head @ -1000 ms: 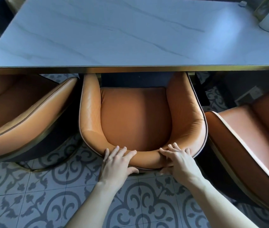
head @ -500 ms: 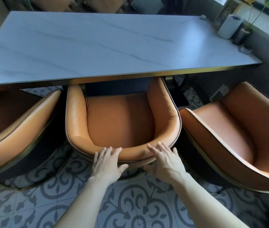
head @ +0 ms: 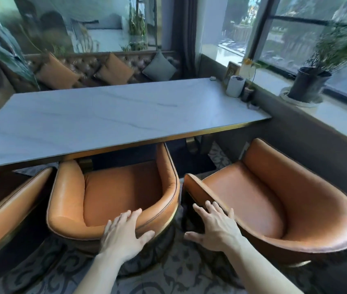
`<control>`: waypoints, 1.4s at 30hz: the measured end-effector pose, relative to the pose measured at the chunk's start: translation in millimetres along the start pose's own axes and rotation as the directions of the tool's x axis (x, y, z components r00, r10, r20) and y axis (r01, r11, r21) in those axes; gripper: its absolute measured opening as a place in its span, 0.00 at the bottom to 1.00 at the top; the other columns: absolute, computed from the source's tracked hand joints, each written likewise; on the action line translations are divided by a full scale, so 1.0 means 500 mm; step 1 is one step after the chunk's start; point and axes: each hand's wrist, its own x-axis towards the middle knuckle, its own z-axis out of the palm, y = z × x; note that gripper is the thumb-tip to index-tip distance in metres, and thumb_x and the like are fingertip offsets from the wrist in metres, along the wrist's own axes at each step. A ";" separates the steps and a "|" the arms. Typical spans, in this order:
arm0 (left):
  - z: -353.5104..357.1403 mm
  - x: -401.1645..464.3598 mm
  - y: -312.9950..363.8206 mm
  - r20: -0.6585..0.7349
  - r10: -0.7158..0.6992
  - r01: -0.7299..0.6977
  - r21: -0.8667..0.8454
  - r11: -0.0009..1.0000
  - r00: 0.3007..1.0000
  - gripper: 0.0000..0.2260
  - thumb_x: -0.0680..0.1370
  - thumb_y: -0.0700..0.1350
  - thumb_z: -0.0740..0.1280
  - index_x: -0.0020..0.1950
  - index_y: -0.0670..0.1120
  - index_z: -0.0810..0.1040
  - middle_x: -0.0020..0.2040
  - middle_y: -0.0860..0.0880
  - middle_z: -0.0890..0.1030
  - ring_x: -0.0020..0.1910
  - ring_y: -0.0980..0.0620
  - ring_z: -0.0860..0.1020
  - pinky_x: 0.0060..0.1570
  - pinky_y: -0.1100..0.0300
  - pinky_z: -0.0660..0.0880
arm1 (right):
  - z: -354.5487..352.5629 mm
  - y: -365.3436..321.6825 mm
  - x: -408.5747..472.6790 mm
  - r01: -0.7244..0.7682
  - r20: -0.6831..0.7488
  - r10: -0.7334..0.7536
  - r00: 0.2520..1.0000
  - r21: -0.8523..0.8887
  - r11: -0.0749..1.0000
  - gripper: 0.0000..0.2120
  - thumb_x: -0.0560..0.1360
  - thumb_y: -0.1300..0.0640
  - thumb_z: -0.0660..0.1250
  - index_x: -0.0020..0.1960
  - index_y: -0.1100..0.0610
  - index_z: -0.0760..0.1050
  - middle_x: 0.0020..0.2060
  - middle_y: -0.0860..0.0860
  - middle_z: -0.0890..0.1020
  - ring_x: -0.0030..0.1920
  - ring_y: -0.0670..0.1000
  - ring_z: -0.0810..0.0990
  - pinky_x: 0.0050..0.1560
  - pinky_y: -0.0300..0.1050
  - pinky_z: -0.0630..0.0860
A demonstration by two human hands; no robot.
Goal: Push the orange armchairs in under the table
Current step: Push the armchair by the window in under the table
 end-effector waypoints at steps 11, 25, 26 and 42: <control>0.047 0.002 0.507 -0.039 0.135 -0.133 0.044 0.990 0.990 0.42 0.68 0.77 0.58 0.77 0.61 0.53 0.80 0.51 0.56 0.78 0.47 0.54 0.76 0.41 0.49 | -0.153 0.435 -0.097 -0.059 -0.027 0.059 0.998 0.014 0.998 0.49 0.69 0.20 0.59 0.81 0.40 0.48 0.83 0.54 0.52 0.82 0.59 0.48 0.74 0.78 0.47; 0.252 0.242 0.915 0.130 0.240 -0.241 -0.008 0.971 0.962 0.42 0.69 0.76 0.60 0.78 0.61 0.51 0.80 0.50 0.55 0.78 0.47 0.52 0.76 0.42 0.49 | -0.171 0.883 -0.007 -0.252 0.065 0.252 0.965 -0.014 0.968 0.47 0.71 0.22 0.61 0.82 0.41 0.49 0.83 0.53 0.53 0.82 0.55 0.49 0.75 0.72 0.51; 0.269 0.250 0.937 0.146 0.238 -0.238 -0.018 0.971 0.960 0.42 0.69 0.75 0.60 0.78 0.61 0.51 0.80 0.50 0.55 0.78 0.47 0.52 0.76 0.42 0.49 | -0.171 0.912 -0.001 -0.257 0.072 0.258 0.964 -0.015 0.966 0.47 0.71 0.22 0.61 0.82 0.41 0.49 0.83 0.53 0.53 0.82 0.55 0.49 0.75 0.72 0.52; 0.503 0.108 1.155 0.322 -0.024 0.050 -0.071 0.996 0.946 0.46 0.67 0.75 0.64 0.78 0.62 0.47 0.80 0.52 0.52 0.77 0.46 0.54 0.75 0.44 0.53 | -0.042 1.204 0.000 0.078 0.283 -0.060 0.957 -0.054 0.995 0.49 0.70 0.28 0.69 0.82 0.42 0.50 0.83 0.52 0.53 0.82 0.55 0.48 0.76 0.72 0.50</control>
